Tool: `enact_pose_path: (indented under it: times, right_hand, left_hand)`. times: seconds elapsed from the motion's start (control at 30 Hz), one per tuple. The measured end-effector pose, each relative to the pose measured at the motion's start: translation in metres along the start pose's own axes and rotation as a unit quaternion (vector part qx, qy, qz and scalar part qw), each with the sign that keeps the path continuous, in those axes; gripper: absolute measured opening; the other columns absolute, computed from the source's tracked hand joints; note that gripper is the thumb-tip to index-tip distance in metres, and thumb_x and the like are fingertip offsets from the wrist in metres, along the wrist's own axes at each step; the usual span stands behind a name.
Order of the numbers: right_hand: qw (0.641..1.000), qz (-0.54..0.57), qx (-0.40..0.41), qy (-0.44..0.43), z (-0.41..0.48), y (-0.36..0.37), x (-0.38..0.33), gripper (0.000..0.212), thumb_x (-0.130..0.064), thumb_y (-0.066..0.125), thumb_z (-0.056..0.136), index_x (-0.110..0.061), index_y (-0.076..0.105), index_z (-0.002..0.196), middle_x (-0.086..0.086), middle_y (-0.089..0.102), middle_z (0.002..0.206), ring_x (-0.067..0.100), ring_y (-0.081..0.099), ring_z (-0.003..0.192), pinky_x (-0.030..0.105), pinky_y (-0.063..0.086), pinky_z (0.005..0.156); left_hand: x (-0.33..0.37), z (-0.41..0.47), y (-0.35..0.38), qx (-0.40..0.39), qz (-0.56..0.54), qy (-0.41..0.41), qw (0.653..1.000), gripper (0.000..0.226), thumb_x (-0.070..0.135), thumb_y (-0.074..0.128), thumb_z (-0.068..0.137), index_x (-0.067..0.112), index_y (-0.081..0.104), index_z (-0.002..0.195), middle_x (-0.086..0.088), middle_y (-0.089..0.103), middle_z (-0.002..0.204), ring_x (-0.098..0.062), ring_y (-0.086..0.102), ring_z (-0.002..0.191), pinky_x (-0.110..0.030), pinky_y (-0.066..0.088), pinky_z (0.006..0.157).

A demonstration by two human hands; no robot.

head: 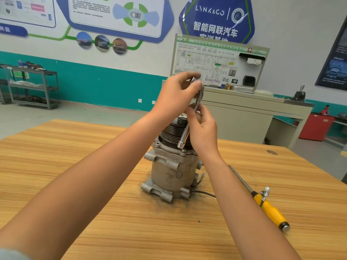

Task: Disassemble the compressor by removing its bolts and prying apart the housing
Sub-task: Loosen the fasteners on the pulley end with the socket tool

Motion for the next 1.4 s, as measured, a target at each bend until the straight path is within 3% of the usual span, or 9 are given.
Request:
enact_pose_path:
  times: [0.2, 0.33, 0.5, 0.8, 0.9, 0.97, 1.13, 1.23, 1.4]
  right_hand:
    - [1.000, -0.016, -0.012, -0.014, 0.002, -0.001, 0.000, 0.022, -0.021, 0.047, 0.096, -0.039, 0.054, 0.084, -0.010, 0.067, 0.081, 0.029, 0.058, 0.097, 0.049, 0.040, 0.093]
    - [0.999, -0.010, -0.042, -0.006, 0.001, 0.000, 0.004, 0.020, -0.023, 0.046, 0.097, -0.035, 0.057, 0.085, -0.015, 0.067, 0.086, 0.011, 0.061, 0.095, 0.029, 0.047, 0.084]
    - [0.996, -0.008, -0.088, 0.025, 0.004, 0.005, 0.005, 0.024, -0.024, 0.047, 0.096, -0.033, 0.060, 0.079, -0.013, 0.068, 0.084, -0.009, 0.059, 0.079, 0.007, 0.043, 0.069]
    - [0.993, 0.032, -0.112, 0.014, -0.002, 0.004, 0.004, 0.020, -0.020, 0.050, 0.095, -0.033, 0.063, 0.087, -0.014, 0.068, 0.085, -0.002, 0.061, 0.087, 0.015, 0.047, 0.079]
    - [0.993, 0.024, -0.113, 0.027, -0.006, 0.002, 0.008, 0.015, -0.021, 0.052, 0.094, -0.028, 0.065, 0.094, 0.003, 0.066, 0.113, 0.009, 0.051, 0.118, 0.031, 0.044, 0.096]
    - [0.994, 0.015, -0.103, 0.031, -0.007, -0.001, 0.009, 0.016, -0.021, 0.054, 0.093, -0.026, 0.066, 0.101, 0.006, 0.059, 0.126, 0.009, 0.043, 0.126, 0.028, 0.040, 0.100]
    - [0.996, -0.035, -0.082, -0.010, -0.008, -0.010, 0.003, 0.018, -0.017, 0.060, 0.089, -0.023, 0.069, 0.103, -0.014, 0.062, 0.106, -0.016, 0.050, 0.093, 0.001, 0.036, 0.079]
    - [0.991, -0.129, 0.015, -0.035, -0.010, -0.021, 0.005, 0.023, -0.025, 0.069, 0.081, -0.015, 0.068, 0.102, -0.008, 0.064, 0.108, -0.001, 0.053, 0.102, 0.023, 0.039, 0.096]
    - [0.984, -0.153, 0.057, -0.072, -0.015, -0.022, -0.003, 0.016, -0.023, 0.073, 0.078, -0.008, 0.070, 0.084, 0.000, 0.065, 0.101, 0.015, 0.057, 0.102, 0.045, 0.041, 0.094]
  left_hand:
    - [-0.013, -0.001, -0.008, 0.015, -0.057, -0.020, 0.998, 0.009, 0.013, 0.054, 0.094, 0.015, 0.061, 0.098, 0.002, 0.067, 0.083, -0.003, 0.065, 0.067, -0.021, 0.052, 0.060]
    - [-0.008, -0.003, -0.011, 0.011, -0.040, 0.012, 0.999, 0.011, 0.013, 0.054, 0.094, 0.022, 0.060, 0.090, 0.011, 0.067, 0.077, 0.001, 0.065, 0.067, -0.018, 0.052, 0.062]
    - [-0.013, -0.003, -0.020, 0.021, -0.038, -0.005, 0.999, 0.013, 0.014, 0.054, 0.094, 0.023, 0.059, 0.087, 0.004, 0.067, 0.082, -0.003, 0.066, 0.070, -0.036, 0.053, 0.077]
    - [-0.024, -0.004, -0.016, -0.061, -0.227, -0.052, 0.971, 0.015, 0.010, 0.046, 0.096, 0.018, 0.056, 0.088, 0.003, 0.073, 0.082, -0.012, 0.068, 0.083, -0.027, 0.050, 0.077]
    - [-0.022, -0.004, -0.012, -0.099, -0.264, -0.064, 0.957, 0.016, 0.008, 0.043, 0.096, 0.015, 0.057, 0.090, -0.001, 0.073, 0.080, -0.016, 0.069, 0.078, -0.027, 0.053, 0.072]
    - [-0.022, -0.003, -0.006, -0.110, -0.273, -0.074, 0.953, 0.017, 0.008, 0.042, 0.096, 0.014, 0.057, 0.091, -0.001, 0.072, 0.076, -0.016, 0.068, 0.072, -0.026, 0.054, 0.067]
    - [-0.022, 0.000, 0.006, -0.116, -0.286, -0.096, 0.946, 0.016, 0.009, 0.043, 0.097, 0.014, 0.058, 0.093, 0.000, 0.071, 0.074, -0.014, 0.068, 0.068, -0.023, 0.054, 0.063]
    - [-0.019, 0.000, -0.002, -0.045, -0.184, -0.054, 0.980, 0.013, 0.010, 0.052, 0.093, 0.019, 0.058, 0.086, 0.003, 0.072, 0.079, -0.009, 0.067, 0.072, -0.020, 0.053, 0.066]
    - [0.001, -0.012, -0.012, 0.086, 0.024, 0.075, 0.993, 0.012, 0.009, 0.062, 0.087, 0.018, 0.058, 0.080, 0.004, 0.064, 0.072, -0.006, 0.060, 0.066, -0.023, 0.049, 0.067]
Point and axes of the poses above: each hand's wrist, its own z-axis towards the middle knuckle, its own y-axis out of the palm, x = y × z, the point moved 6 cm from there along z, towards the middle knuckle
